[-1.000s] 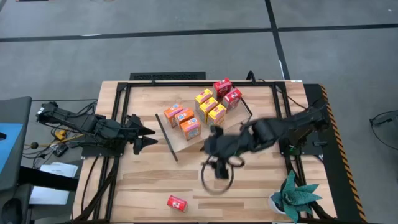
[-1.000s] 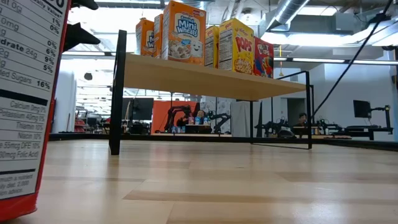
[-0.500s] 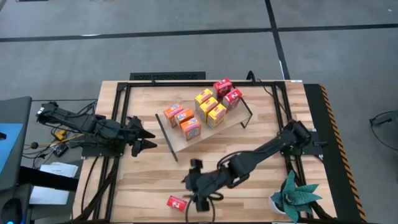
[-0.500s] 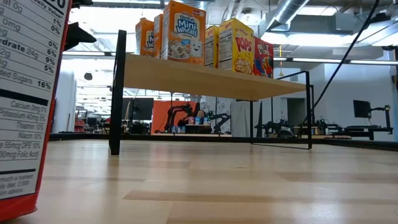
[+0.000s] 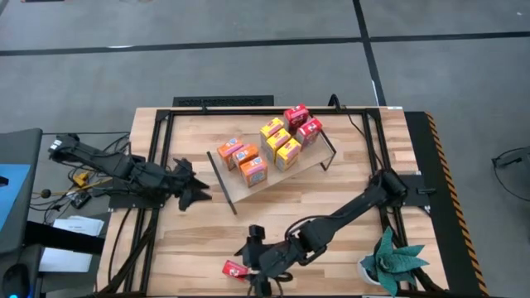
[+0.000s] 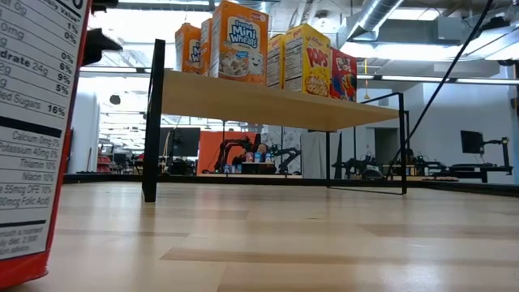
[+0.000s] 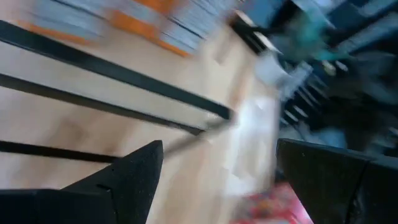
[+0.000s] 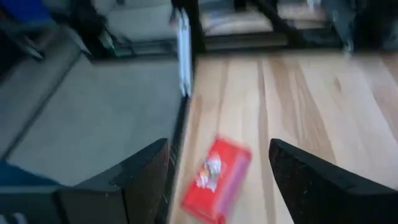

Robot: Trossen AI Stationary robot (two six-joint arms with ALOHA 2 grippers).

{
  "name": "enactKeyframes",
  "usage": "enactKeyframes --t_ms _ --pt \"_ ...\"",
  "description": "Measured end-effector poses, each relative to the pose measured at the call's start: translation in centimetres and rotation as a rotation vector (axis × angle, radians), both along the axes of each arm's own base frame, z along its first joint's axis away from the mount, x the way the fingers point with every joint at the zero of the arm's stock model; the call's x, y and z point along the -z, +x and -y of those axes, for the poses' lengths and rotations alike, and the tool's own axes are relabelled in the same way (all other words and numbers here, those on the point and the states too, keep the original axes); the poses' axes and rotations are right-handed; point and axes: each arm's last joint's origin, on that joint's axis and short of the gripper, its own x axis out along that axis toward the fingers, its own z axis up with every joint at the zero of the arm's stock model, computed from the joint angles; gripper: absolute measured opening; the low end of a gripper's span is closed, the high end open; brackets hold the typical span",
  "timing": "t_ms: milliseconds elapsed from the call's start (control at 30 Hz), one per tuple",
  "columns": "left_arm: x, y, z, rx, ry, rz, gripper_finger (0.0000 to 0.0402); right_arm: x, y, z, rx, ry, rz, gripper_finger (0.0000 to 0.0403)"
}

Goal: Stack cereal on shelf
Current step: Put the red cereal box on the shelf

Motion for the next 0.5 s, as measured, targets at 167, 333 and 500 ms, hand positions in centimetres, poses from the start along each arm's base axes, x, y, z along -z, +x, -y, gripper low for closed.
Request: enactKeyframes --t_ms 167,333,500 --pt "0.7 0.9 3.0 0.191 -0.071 -0.048 0.0296 0.6 -0.5 -0.6 0.047 -0.011 -0.019 0.0302" --pt "0.8 0.5 6.3 0.212 -0.064 -0.103 0.0270 -0.3 -1.4 -1.1 0.086 0.008 -0.017 0.0302" --pt "1.8 0.5 10.8 0.115 0.004 -0.003 0.0232 -0.3 -2.2 -2.2 0.115 0.033 -0.020 0.0302"
